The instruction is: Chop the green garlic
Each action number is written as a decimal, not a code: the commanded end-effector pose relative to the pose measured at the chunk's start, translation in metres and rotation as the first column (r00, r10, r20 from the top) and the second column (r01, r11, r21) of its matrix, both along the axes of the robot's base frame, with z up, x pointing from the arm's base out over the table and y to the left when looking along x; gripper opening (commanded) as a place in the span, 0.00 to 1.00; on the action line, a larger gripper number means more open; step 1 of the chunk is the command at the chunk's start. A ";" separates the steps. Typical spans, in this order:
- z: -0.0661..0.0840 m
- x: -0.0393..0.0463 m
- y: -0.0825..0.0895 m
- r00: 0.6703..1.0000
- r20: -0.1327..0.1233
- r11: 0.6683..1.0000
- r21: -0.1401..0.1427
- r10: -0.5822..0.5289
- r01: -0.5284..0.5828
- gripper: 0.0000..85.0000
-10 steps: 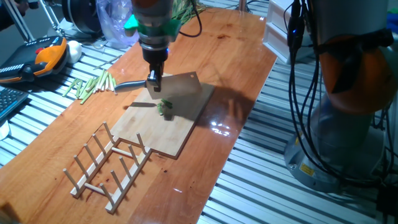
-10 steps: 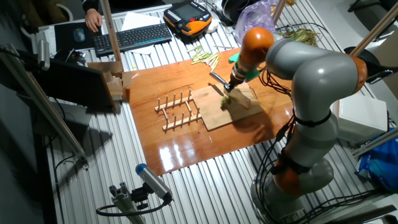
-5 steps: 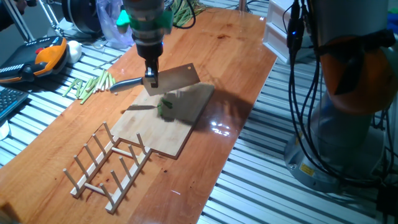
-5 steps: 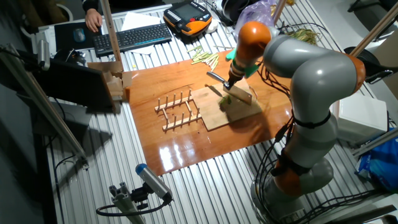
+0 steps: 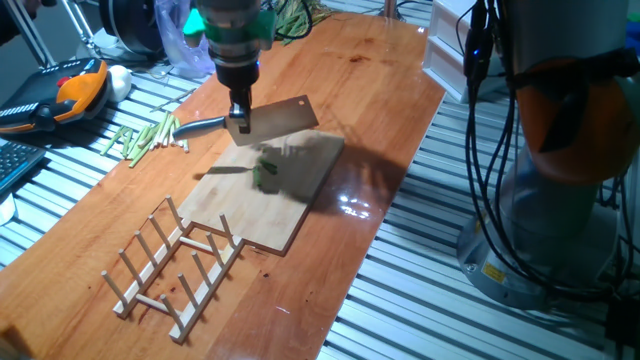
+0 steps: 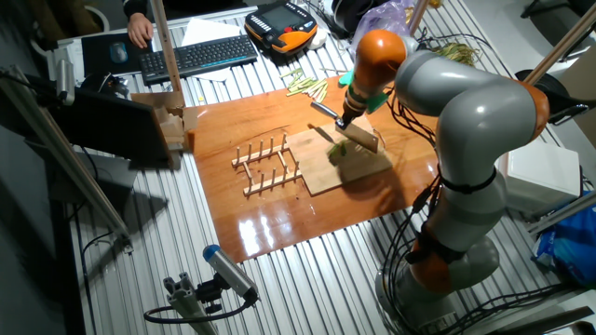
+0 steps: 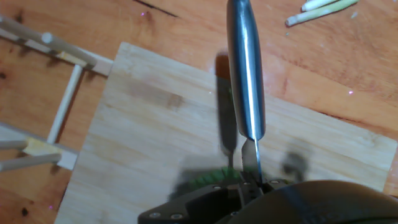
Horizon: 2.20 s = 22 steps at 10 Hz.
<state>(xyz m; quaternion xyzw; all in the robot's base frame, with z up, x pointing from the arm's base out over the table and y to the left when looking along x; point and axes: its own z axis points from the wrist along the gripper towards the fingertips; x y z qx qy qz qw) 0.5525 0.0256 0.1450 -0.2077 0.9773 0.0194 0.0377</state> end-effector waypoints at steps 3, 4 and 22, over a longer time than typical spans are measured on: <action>0.004 0.0023 -0.004 1.000 -0.019 1.000 0.018 -0.017 0.017 0.00; 0.004 0.0023 -0.004 0.999 -0.008 0.999 0.003 -0.047 0.047 0.00; 0.004 0.0023 -0.004 0.321 -0.174 0.320 0.032 -0.931 0.947 0.00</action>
